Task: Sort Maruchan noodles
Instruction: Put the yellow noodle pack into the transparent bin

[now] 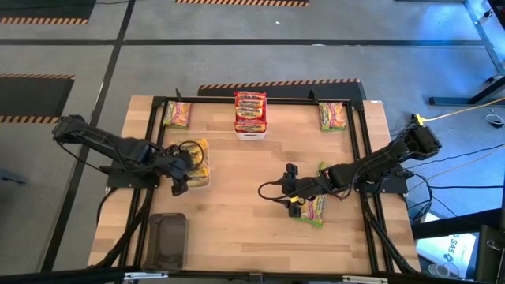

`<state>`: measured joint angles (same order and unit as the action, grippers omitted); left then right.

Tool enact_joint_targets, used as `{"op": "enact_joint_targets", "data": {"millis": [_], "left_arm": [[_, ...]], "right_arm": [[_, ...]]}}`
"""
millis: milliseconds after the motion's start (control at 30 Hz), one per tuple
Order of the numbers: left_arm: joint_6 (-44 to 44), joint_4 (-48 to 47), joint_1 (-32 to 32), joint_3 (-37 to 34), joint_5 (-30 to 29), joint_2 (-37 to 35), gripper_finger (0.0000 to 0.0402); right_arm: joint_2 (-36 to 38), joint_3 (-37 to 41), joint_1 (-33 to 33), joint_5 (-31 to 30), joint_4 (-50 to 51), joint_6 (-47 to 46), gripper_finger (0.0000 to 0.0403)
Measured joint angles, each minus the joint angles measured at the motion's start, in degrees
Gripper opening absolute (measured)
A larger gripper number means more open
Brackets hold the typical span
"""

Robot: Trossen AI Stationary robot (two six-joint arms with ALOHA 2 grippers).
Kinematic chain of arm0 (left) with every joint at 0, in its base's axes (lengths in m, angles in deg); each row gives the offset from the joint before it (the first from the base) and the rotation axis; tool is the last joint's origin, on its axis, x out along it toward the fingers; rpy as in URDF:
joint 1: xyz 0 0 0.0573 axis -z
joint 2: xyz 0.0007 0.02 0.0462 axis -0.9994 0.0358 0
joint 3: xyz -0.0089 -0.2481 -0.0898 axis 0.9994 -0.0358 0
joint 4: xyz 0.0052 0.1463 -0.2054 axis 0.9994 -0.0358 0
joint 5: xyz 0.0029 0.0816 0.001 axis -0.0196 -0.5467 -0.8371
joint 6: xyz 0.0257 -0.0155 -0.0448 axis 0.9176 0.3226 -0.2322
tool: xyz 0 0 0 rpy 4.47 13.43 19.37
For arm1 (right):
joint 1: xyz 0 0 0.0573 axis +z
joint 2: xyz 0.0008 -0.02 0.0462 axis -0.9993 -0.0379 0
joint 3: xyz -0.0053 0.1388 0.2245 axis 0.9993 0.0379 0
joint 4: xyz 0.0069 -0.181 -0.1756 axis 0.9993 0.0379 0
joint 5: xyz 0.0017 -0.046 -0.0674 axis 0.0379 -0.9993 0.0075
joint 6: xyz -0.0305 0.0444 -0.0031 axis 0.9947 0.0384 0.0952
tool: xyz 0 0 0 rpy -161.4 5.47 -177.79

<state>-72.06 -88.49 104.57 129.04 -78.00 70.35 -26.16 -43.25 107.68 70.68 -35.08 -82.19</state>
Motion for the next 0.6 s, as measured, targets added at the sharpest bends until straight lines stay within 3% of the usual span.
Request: {"op": "enact_joint_targets", "data": {"millis": [133, 200, 300, 400, 600], "left_arm": [[1.8, 3.89, 0.05, 7.49, -4.7, -0.07, 0.02], [5.79, 14.93, 0.39, 8.26, -7.7, -0.07, 0.02], [14.99, 35.68, 1.55, 6.25, -5.39, 1.36, 0.02], [19.85, 49.27, 3.11, 4.06, -2.37, 6.76, 0.02], [19.05, 60.71, 4.86, 4.89, -2.56, 24.71, 0.02]], "right_arm": [[0.0, 0.0, 0.0, -0.02, -1.24, 0.07, 0.0269], [0.0, -0.13, 0.0, -0.01, -1.6, 0.12, 0.0269], [0.49, -1.35, 0.0, 1.92, 0.46, 0.99, 0.0269], [0.78, -3.34, 0.13, 5.46, 4.31, -0.19, 0.0269], [2.19, -4.48, 3.59, 8.09, 14.66, -5.94, 0.0269]]}}
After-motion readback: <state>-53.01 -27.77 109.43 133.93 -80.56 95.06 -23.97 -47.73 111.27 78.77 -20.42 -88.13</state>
